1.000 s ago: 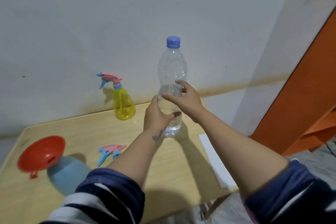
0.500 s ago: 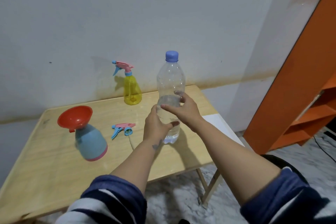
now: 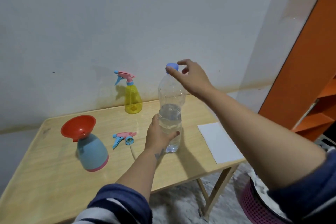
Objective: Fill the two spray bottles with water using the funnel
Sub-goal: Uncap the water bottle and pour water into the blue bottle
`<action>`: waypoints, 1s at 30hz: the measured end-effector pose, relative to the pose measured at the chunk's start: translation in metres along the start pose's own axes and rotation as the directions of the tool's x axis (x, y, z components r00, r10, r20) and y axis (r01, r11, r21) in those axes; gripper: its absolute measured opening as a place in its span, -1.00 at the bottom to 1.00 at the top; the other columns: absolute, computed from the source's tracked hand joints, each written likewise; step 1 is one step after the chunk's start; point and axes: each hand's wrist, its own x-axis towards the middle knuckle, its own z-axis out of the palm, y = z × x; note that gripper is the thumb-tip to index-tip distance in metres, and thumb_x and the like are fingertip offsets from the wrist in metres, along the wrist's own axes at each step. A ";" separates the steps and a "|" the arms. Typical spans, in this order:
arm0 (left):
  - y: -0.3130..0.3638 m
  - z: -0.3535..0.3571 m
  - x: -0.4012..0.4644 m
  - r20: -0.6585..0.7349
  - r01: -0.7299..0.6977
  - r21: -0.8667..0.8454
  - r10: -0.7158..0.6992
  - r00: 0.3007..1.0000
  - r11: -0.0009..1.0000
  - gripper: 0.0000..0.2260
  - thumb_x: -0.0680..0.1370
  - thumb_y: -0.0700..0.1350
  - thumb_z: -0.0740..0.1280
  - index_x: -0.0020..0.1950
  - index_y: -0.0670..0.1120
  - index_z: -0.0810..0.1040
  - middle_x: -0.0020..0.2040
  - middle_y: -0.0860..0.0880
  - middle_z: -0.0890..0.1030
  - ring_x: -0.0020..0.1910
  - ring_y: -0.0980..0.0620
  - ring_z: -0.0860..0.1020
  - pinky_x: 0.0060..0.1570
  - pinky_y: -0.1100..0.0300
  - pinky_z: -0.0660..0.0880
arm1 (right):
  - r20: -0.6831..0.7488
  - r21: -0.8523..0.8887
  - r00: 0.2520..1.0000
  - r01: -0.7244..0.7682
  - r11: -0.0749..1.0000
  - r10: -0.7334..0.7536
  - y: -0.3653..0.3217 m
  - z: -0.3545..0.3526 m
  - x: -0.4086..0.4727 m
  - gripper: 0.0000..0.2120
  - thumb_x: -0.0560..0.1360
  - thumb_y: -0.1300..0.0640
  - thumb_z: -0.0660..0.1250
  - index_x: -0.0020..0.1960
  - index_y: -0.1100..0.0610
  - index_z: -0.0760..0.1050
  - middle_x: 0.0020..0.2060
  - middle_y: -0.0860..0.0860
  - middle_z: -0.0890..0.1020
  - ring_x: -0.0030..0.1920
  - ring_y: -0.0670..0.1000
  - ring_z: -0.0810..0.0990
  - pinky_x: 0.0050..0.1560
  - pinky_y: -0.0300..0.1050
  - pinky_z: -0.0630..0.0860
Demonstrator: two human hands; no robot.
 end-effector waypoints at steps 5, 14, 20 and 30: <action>-0.002 -0.002 0.001 0.019 0.001 -0.009 -0.001 1.000 1.000 -0.30 0.26 -0.03 0.60 0.29 0.05 0.34 0.18 0.03 0.55 0.13 0.00 0.53 0.11 0.08 0.50 | 0.029 -0.421 0.995 0.102 0.901 -0.099 -0.038 -0.009 0.022 -0.72 0.43 -0.14 0.36 -0.19 0.09 0.57 -0.19 0.00 0.64 -0.09 0.03 0.60 -0.19 -0.09 0.46; -0.005 -0.007 0.004 0.060 -0.030 0.007 0.030 0.998 1.000 -0.34 0.30 -0.02 0.58 0.32 0.04 0.36 0.16 0.05 0.57 0.12 0.01 0.55 0.11 0.10 0.50 | 0.390 -0.527 0.910 0.343 0.777 -0.137 -0.054 -0.034 0.029 -0.76 0.54 0.02 0.30 0.15 0.05 0.59 -0.16 -0.04 0.51 -0.06 0.02 0.47 -0.13 -0.19 0.32; -0.004 -0.008 0.004 0.070 -0.028 -0.006 0.028 0.997 1.000 -0.33 0.29 -0.05 0.59 0.32 0.03 0.37 0.16 0.06 0.57 0.11 0.03 0.54 0.10 0.14 0.48 | 0.461 -0.519 0.878 0.384 0.764 -0.128 -0.057 -0.041 0.032 -0.75 0.55 0.12 0.30 0.19 -0.06 0.58 -0.11 -0.06 0.57 -0.03 0.02 0.50 -0.05 -0.21 0.33; -0.003 -0.009 0.004 0.079 -0.013 0.014 0.011 0.997 1.000 -0.30 0.29 -0.05 0.60 0.34 0.04 0.35 0.15 0.07 0.55 0.09 0.04 0.51 0.02 0.20 0.42 | 0.368 -0.617 0.924 0.323 0.718 -0.100 -0.061 -0.031 0.028 -0.72 0.51 0.02 0.31 0.14 0.12 0.61 -0.01 0.03 0.62 0.00 0.06 0.53 -0.03 -0.09 0.46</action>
